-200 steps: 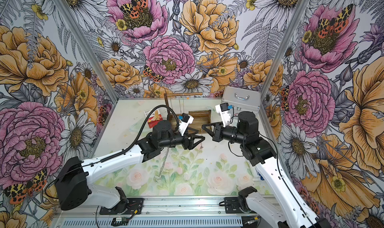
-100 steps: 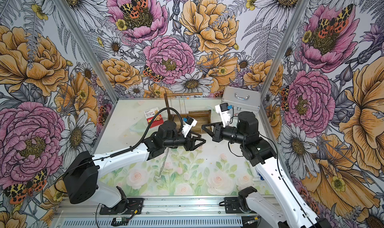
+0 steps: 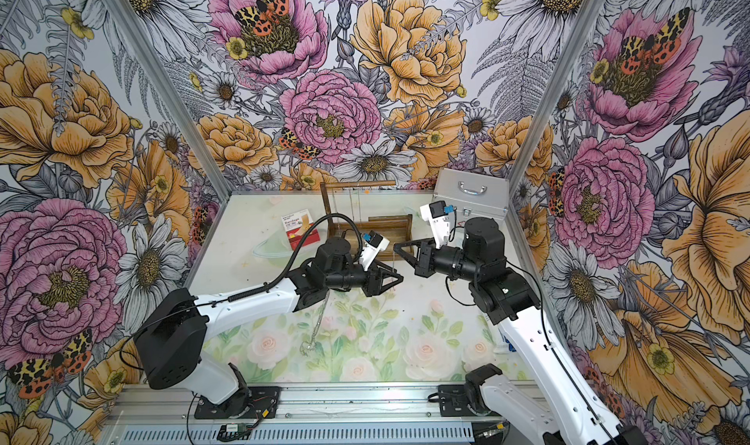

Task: Take the necklace off the jewelry display stand
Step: Place the necklace at the center of the board.

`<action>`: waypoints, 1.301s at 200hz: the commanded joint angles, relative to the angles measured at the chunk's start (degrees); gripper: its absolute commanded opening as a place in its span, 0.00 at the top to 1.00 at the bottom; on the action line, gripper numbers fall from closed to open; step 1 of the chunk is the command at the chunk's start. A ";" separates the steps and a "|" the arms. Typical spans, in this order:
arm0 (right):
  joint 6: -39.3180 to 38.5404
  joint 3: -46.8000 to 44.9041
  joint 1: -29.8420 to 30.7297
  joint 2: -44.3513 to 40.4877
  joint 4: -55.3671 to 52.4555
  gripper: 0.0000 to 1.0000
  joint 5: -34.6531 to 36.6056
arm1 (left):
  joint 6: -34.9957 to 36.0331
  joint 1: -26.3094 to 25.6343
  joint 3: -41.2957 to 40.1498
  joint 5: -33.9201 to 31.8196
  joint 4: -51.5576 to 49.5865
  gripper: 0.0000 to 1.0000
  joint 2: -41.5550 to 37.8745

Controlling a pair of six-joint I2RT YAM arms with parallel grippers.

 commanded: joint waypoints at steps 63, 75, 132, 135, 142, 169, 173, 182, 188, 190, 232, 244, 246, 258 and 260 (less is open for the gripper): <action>-0.65 1.83 0.46 -0.80 0.53 1.00 0.22 | -0.61 0.19 0.14 0.88 2.96 0.62 1.52; -0.63 1.83 0.40 -0.76 0.53 1.00 0.19 | -0.60 0.19 0.04 0.73 2.97 0.60 1.65; -0.60 1.74 0.48 -0.81 0.53 1.00 0.29 | -0.61 0.28 -0.88 0.29 3.35 0.64 1.91; -0.67 1.75 0.49 -0.81 0.54 1.00 0.28 | -0.63 0.28 -0.92 0.25 3.38 0.65 1.96; -0.68 1.71 0.49 -0.81 0.52 1.00 0.29 | -0.63 0.23 -0.99 0.25 3.49 0.65 2.21; -0.57 1.62 0.49 -0.89 0.53 1.00 0.41 | -0.95 0.42 -1.36 0.25 4.09 0.65 2.62; -0.56 1.61 0.49 -0.89 0.53 1.00 0.41 | -1.00 0.41 -1.44 0.25 4.08 0.65 2.64; -0.57 1.62 0.49 -0.89 0.53 1.00 0.41 | -1.08 0.47 -1.39 0.33 4.26 0.66 2.76; -0.53 1.60 0.49 -0.89 0.53 1.00 0.37 | -1.08 0.46 -1.32 0.33 4.20 0.66 2.79; -0.53 1.54 0.49 -0.89 0.53 1.00 0.36 | -1.06 0.50 -1.35 0.33 4.22 0.66 2.84; -0.51 1.54 0.49 -0.98 0.53 1.00 0.45 | -1.09 0.47 -1.45 0.34 4.34 0.74 3.12; -0.52 1.59 0.49 -0.96 0.53 1.00 0.56 | -1.18 0.45 -1.59 0.29 4.37 0.79 2.99; -0.57 1.56 0.49 -0.98 0.53 1.00 0.61 | -1.09 0.45 -1.62 0.26 4.42 0.80 2.95; -0.53 1.45 0.49 -0.98 0.53 1.00 0.59 | -1.07 0.45 -1.80 0.16 4.44 0.86 2.82; -0.51 1.48 0.49 -0.98 0.53 1.00 0.51 | -1.10 0.45 -1.84 0.22 4.39 0.87 2.80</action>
